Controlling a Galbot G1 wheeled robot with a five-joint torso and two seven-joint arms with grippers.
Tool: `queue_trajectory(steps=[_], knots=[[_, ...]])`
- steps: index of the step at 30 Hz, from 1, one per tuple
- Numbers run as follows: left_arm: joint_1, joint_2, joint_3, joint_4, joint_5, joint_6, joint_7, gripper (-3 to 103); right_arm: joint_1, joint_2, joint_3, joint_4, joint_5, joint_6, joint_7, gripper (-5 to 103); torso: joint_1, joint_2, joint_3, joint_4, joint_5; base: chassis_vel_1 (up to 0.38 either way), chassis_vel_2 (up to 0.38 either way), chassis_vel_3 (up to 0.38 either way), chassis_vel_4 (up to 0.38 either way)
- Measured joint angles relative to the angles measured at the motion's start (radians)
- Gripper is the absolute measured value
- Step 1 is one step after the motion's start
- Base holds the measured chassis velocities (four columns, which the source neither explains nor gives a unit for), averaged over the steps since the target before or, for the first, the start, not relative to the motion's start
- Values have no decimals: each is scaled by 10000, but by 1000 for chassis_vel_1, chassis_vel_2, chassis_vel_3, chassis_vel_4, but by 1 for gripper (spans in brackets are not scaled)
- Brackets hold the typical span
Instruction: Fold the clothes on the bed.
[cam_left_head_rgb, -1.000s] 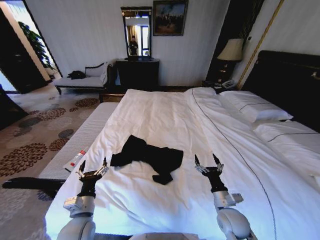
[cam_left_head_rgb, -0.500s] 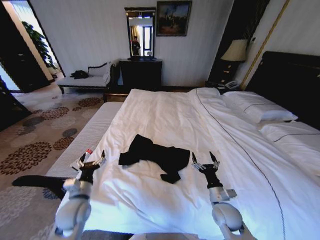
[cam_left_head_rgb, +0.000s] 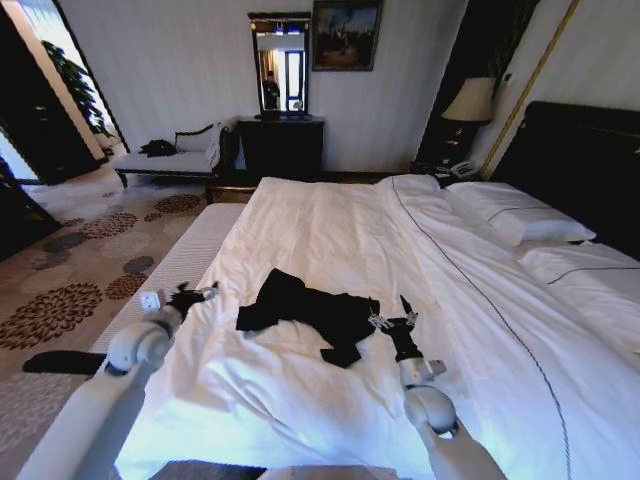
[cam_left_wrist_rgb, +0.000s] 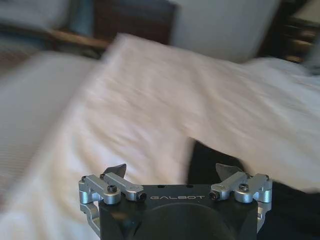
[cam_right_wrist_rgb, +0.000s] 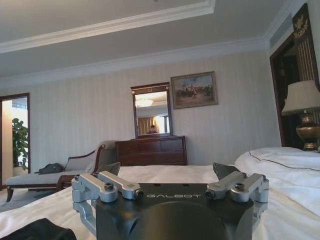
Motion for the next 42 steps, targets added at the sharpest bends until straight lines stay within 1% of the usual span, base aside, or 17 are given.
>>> queue_trajectory(steps=[2,3,4,5,8,14,19,26,28,29,30,32,33,36,38,41,42], knots=[[-94,17,73,122,-35,41,211,100,2,-7,1,-3,7,-2,3,100,0,0,0,0,1,0,0,0,0],[-393,52,335,552,-17,131,743,100,3,-42,22,-6,31,-9,9,100,-2,1,-1,4,1,0,0,0,0],[-612,56,525,870,22,139,998,100,5,-64,45,-5,45,-15,12,100,-3,1,-1,6,-1,0,0,0,0],[-612,56,525,870,22,139,998,100,5,-64,45,-5,45,-15,12,100,-3,1,-1,6,-1,0,0,0,0],[-1257,18,1100,1822,150,134,1464,100,-5,-93,119,-5,70,-34,38,100,-2,1,-1,3,-2,0,0,0,0],[-1394,-28,1483,2361,187,96,1601,100,-48,-57,133,32,57,-40,53,100,-1,0,-1,1,0,0,0,0,0],[-813,-23,1468,2253,210,64,1633,100,-74,-16,145,67,28,-42,57,100,-2,0,-2,6,-1,0,0,0,0],[-568,-654,1560,2283,212,25,1518,100,-86,97,52,93,-122,-46,71,100,-4,1,-2,3,0,0,0,0,0],[-619,-721,1597,2345,225,8,1512,103,-113,101,52,103,-153,-46,73,100,-3,1,-2,3,0,0,0,0,0],[-694,-779,1640,2421,241,-18,1506,99,-158,103,64,116,-181,-46,73,100,-3,1,-2,3,1,0,0,0,0],[-753,-812,1673,2472,257,-43,1503,99,-198,104,89,133,-192,-46,73,100,-3,1,-2,3,1,0,0,0,0],[-879,-863,1740,2572,344,-136,1514,89,-264,102,155,170,-205,-46,74,100,-3,1,-2,3,0,0,0,0,0],[-879,-863,1740,2572,344,-136,1514,89,-264,102,155,170,-205,-46,74,100,-3,1,-2,3,0,0,0,0,0],[-1009,-904,1807,2656,480,-236,1573,73,-309,94,231,214,-207,-46,75,100,-3,1,-3,3,0,0,0,0,0],[-1033,-917,1820,2675,509,-245,1578,73,-313,95,242,215,-207,-46,74,100,-3,1,-2,3,1,0,0,0,0],[-1056,-956,1844,2722,573,-266,1586,57,-310,106,240,214,-215,-41,75,100,-3,1,-2,3,1,0,0,0,0],[-1056,-956,1844,2722,573,-266,1586,57,-310,106,240,214,-215,-41,75,100,-3,1,-2,3,1,0,0,0,0]])
